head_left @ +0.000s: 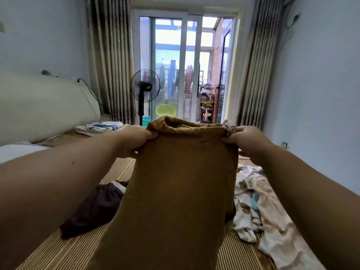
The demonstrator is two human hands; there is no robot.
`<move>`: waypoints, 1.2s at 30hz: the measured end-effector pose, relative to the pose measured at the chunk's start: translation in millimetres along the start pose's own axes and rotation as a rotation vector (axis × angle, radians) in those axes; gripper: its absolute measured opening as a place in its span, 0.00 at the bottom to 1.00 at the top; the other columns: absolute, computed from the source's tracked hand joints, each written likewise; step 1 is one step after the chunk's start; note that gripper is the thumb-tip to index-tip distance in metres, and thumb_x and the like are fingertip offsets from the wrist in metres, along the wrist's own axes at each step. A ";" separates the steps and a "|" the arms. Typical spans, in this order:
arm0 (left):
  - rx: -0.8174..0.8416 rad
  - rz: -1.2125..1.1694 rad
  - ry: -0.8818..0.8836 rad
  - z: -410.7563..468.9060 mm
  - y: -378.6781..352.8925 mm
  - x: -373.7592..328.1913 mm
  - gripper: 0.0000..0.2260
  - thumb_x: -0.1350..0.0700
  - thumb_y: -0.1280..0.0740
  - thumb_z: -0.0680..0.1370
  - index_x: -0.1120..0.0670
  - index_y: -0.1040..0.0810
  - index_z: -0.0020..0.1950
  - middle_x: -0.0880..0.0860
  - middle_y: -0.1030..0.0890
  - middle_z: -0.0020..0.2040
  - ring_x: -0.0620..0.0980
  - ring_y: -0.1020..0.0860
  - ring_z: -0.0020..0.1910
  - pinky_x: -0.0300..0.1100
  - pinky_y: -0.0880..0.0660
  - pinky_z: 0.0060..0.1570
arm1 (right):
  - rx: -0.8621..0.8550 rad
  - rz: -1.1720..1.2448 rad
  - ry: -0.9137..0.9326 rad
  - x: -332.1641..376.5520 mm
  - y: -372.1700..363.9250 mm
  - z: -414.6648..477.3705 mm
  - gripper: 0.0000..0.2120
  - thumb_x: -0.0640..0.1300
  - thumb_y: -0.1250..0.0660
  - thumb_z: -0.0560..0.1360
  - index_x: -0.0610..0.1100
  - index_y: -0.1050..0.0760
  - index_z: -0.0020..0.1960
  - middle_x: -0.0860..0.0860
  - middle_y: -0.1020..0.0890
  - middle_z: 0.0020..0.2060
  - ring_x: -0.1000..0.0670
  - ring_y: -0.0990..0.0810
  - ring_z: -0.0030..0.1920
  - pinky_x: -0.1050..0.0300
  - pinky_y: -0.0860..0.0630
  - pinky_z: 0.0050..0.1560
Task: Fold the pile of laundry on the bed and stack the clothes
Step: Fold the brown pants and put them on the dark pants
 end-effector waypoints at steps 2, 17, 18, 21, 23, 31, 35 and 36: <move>-0.054 -0.028 0.018 11.4 4.1 4.7 0.06 0.54 0.38 0.81 0.53 0.23 0.53 0.54 0.20 0.53 0.52 0.23 0.52 0.49 0.28 0.52 | 0.006 -0.004 -0.002 -7.2 -10.6 14.6 0.07 0.36 0.30 0.72 0.43 0.21 0.49 0.45 0.17 0.45 0.47 0.20 0.46 0.55 0.24 0.42; 0.240 0.101 -0.045 -29.3 -22.7 82.0 0.12 0.47 0.36 0.79 0.50 0.20 0.57 0.51 0.17 0.52 0.51 0.21 0.55 0.48 0.24 0.55 | 0.272 0.021 0.031 -93.8 -27.0 -38.2 0.10 0.36 0.35 0.77 0.43 0.23 0.57 0.41 0.19 0.53 0.42 0.22 0.58 0.43 0.26 0.62; 0.300 0.108 0.008 -40.7 -32.6 109.1 0.12 0.45 0.34 0.78 0.50 0.19 0.55 0.51 0.16 0.51 0.51 0.21 0.54 0.49 0.24 0.56 | 0.336 -0.008 -0.024 -117.7 -32.6 -54.8 0.10 0.35 0.35 0.77 0.42 0.23 0.58 0.40 0.19 0.54 0.43 0.21 0.57 0.43 0.26 0.62; 0.476 0.163 0.095 -76.0 -65.5 182.1 0.12 0.45 0.30 0.70 0.46 0.16 0.51 0.49 0.19 0.45 0.48 0.23 0.45 0.47 0.26 0.49 | 0.518 -0.105 -0.200 -184.9 -45.2 -106.6 0.13 0.36 0.33 0.73 0.40 0.23 0.57 0.41 0.19 0.51 0.44 0.20 0.52 0.47 0.24 0.57; 0.597 0.240 0.183 -100.0 -86.3 219.3 0.10 0.50 0.36 0.74 0.46 0.18 0.51 0.49 0.23 0.43 0.45 0.28 0.39 0.41 0.30 0.42 | 0.649 -0.231 -0.315 -218.4 -52.6 -137.8 0.17 0.36 0.35 0.64 0.39 0.23 0.53 0.43 0.19 0.46 0.45 0.22 0.46 0.50 0.25 0.50; 0.757 0.351 0.410 -127.0 -101.9 272.2 0.11 0.52 0.38 0.79 0.42 0.17 0.43 0.49 0.19 0.47 0.49 0.23 0.47 0.47 0.28 0.52 | 0.823 -0.369 -0.454 -250.0 -71.7 -163.3 0.10 0.35 0.34 0.67 0.46 0.22 0.45 0.47 0.19 0.46 0.47 0.21 0.48 0.43 0.23 0.58; 0.599 0.084 0.400 -97.7 -78.3 251.4 0.09 0.52 0.32 0.71 0.52 0.17 0.48 0.57 0.20 0.46 0.56 0.24 0.45 0.48 0.28 0.50 | 0.731 -0.137 -0.422 -216.3 -67.1 -129.0 0.12 0.35 0.35 0.73 0.44 0.21 0.55 0.45 0.17 0.52 0.45 0.19 0.55 0.48 0.25 0.57; 0.535 -0.024 0.387 -86.2 -71.6 246.5 0.15 0.53 0.31 0.70 0.55 0.19 0.55 0.60 0.21 0.49 0.59 0.24 0.49 0.50 0.27 0.51 | 0.665 -0.081 -0.397 -208.6 -67.0 -115.3 0.12 0.35 0.35 0.74 0.44 0.21 0.55 0.45 0.17 0.52 0.44 0.19 0.55 0.48 0.25 0.57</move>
Point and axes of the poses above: each hand's wrist, its own z-axis towards the middle knuckle, its own y-axis out of the back of the hand, x = y × z, the point moved 6 cm from there along z, towards the middle knuckle
